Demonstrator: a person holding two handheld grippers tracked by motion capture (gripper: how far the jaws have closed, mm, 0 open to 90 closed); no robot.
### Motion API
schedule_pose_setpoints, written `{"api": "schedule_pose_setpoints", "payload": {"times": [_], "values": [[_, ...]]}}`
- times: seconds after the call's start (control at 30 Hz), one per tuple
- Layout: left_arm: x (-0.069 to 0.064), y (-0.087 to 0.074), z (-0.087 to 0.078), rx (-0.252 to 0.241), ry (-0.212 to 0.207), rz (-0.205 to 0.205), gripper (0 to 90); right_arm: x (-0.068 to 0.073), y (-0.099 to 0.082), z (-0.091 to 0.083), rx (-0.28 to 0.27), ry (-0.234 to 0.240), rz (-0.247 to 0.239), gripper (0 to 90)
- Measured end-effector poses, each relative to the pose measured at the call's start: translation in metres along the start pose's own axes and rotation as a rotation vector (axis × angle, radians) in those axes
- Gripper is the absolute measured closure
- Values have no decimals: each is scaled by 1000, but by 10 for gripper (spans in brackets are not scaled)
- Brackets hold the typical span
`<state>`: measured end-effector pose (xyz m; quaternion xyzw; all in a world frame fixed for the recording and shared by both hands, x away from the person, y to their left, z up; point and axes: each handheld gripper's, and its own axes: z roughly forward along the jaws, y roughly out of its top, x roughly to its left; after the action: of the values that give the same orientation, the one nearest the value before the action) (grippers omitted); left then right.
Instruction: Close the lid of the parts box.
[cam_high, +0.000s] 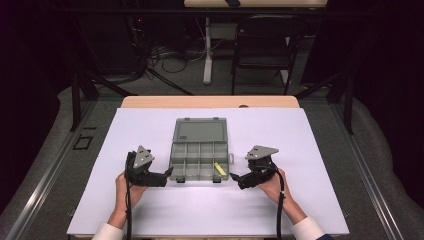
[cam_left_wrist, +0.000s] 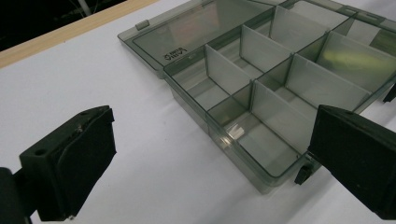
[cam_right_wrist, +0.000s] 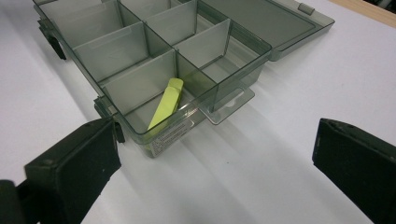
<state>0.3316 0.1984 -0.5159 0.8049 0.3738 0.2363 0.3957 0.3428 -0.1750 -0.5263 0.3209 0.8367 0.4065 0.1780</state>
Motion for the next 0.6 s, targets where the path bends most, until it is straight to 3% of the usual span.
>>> {"api": "schedule_pose_setpoints", "payload": {"times": [0.6], "values": [[-12,27,33,47,-50,18,0,-2,1,4,1,13,8,0]]}}
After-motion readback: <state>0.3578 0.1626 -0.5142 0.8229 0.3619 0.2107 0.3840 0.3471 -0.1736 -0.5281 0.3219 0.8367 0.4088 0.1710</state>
